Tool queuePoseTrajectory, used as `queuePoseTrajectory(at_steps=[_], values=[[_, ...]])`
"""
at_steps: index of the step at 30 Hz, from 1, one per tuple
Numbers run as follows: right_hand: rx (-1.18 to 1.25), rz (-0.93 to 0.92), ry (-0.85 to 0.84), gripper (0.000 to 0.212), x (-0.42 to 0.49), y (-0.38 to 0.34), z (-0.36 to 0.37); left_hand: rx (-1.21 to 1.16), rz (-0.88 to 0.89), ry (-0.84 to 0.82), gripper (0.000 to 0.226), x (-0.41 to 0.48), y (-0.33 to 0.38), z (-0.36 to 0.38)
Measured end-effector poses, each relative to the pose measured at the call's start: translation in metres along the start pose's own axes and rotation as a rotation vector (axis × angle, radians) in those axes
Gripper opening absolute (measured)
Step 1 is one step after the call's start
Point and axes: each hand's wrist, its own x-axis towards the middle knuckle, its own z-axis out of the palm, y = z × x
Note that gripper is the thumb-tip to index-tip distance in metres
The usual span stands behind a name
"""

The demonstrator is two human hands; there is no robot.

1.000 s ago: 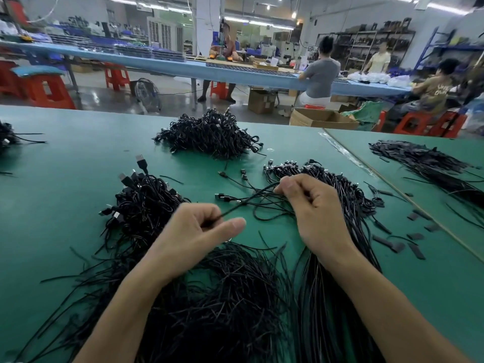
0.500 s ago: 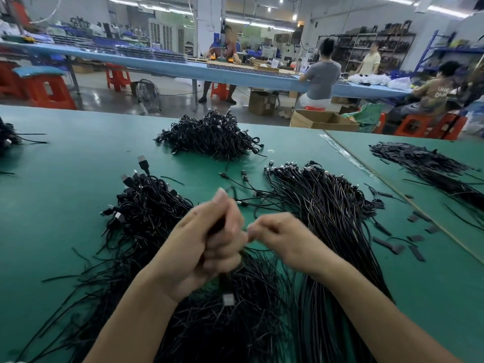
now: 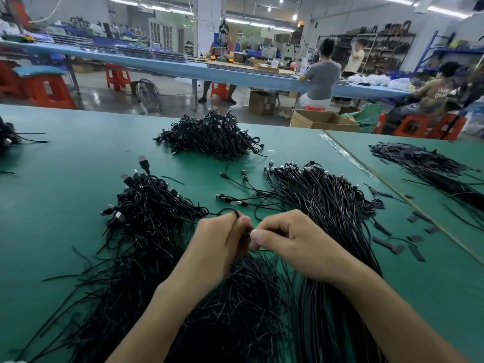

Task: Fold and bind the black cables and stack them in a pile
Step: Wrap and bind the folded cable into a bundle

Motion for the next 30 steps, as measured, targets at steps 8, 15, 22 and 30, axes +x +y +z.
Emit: queuePoseTrajectory(at_steps=[8, 15, 22, 30], values=[[0.074, -0.111, 0.139, 0.016, 0.014, -0.012, -0.003, -0.481, -0.321, -0.315, 0.061, -0.002, 0.02, -0.015], [0.174, 0.009, 0.164, 0.032, 0.02, 0.004, 0.012, -1.187, -0.364, -0.334, 0.046, 0.002, 0.019, -0.032], [-0.096, 0.19, -0.107, 0.032, 0.006, 0.009, 0.009, -1.583, -0.291, 0.114, 0.038, 0.008, 0.023, -0.031], [-0.182, -0.038, -0.028, 0.033, 0.009, -0.025, 0.006, -0.213, 0.066, 0.173, 0.038, 0.003, 0.006, -0.006]])
